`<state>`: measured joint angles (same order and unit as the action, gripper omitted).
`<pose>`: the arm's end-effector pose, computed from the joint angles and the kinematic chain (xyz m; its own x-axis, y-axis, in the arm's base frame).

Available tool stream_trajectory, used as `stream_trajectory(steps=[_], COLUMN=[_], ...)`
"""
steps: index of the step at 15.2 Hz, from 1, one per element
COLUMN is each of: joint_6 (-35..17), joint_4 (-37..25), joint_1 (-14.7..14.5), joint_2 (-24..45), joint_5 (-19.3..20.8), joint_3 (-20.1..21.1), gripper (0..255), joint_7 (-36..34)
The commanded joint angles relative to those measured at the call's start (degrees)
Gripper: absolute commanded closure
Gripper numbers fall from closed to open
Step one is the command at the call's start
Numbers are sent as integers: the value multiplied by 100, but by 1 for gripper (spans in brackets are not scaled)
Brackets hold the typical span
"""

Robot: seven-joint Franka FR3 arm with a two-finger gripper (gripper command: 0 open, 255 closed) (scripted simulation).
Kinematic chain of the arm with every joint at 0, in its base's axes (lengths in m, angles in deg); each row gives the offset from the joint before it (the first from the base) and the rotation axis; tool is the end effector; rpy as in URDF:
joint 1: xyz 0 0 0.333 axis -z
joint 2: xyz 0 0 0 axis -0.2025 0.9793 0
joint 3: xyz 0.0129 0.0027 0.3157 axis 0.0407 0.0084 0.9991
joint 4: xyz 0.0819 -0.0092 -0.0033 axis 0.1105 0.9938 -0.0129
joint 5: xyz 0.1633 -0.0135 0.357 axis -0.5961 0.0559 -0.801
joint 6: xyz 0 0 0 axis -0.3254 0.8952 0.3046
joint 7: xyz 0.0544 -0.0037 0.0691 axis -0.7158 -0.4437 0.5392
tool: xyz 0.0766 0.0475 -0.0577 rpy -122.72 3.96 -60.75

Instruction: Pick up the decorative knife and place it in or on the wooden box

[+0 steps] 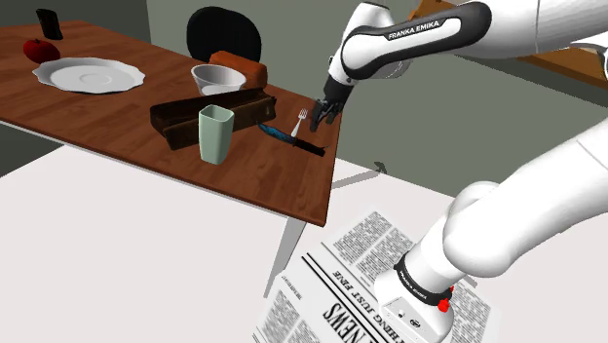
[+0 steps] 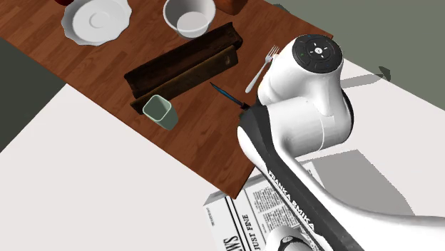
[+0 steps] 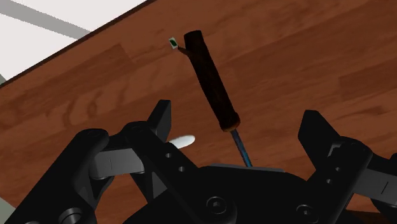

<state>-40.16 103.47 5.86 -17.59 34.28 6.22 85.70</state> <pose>0.4602 -0.0510 0.4206 0.9859 0.1369 0.0960 0.1373 -0.9905 0.0026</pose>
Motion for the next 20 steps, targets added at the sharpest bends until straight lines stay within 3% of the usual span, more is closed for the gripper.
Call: stream_trajectory(steps=[1, 6, 14, 20], joint_6=[-370, -969, -1511, -1511], joint_4=[-153, -653, -561, -561], joint_1=[-92, -216, -213, -212], joint_2=[493, 1570, 2038, 2038], joint_5=[-180, -729, -950, -950], joint_3=[-60, -107, -66, -66], gripper=[0, 0, 0, 0], joint_7=[241, 895, 1049, 1049])
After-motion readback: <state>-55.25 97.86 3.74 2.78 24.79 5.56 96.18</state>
